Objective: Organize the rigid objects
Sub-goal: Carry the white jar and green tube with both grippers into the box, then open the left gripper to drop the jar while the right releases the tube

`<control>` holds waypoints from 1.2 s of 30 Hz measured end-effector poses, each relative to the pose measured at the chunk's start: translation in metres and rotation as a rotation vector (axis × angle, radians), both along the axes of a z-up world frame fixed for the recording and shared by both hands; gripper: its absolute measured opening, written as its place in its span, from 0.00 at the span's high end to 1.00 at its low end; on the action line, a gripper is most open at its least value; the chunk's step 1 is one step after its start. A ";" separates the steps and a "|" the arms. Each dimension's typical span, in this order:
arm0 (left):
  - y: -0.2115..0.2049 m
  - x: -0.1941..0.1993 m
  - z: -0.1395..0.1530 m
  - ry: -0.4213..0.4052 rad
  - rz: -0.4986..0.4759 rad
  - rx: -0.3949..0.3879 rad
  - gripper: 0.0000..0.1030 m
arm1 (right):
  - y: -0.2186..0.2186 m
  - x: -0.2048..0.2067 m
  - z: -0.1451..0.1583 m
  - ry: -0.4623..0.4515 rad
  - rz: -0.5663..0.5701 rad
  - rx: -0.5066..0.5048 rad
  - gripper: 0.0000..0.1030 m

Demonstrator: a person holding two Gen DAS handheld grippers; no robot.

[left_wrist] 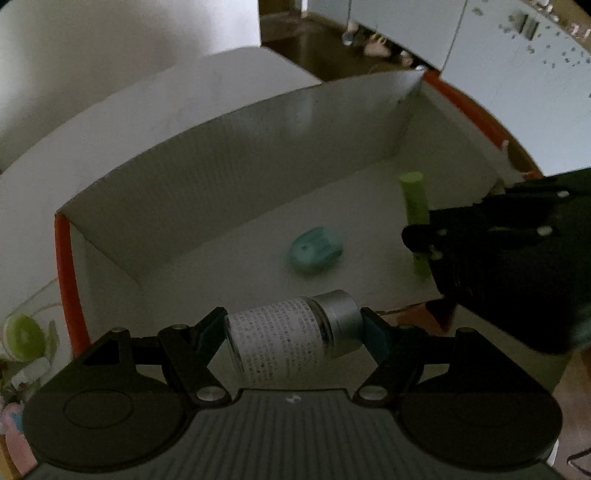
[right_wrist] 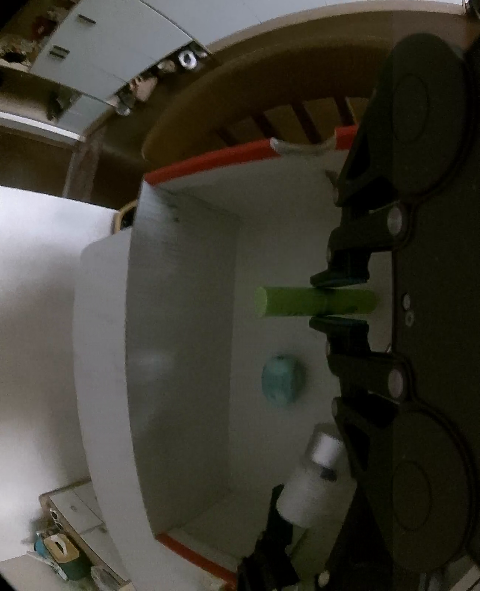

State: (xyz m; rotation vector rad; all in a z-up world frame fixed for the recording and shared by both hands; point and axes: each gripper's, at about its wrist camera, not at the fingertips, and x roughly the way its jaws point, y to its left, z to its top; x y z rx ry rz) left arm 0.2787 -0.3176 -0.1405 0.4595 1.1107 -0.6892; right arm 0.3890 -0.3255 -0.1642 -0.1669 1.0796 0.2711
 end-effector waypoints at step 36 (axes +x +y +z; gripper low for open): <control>0.017 -0.005 0.015 0.096 0.061 0.001 0.25 | -0.024 -0.027 0.046 -0.053 -0.007 0.134 0.46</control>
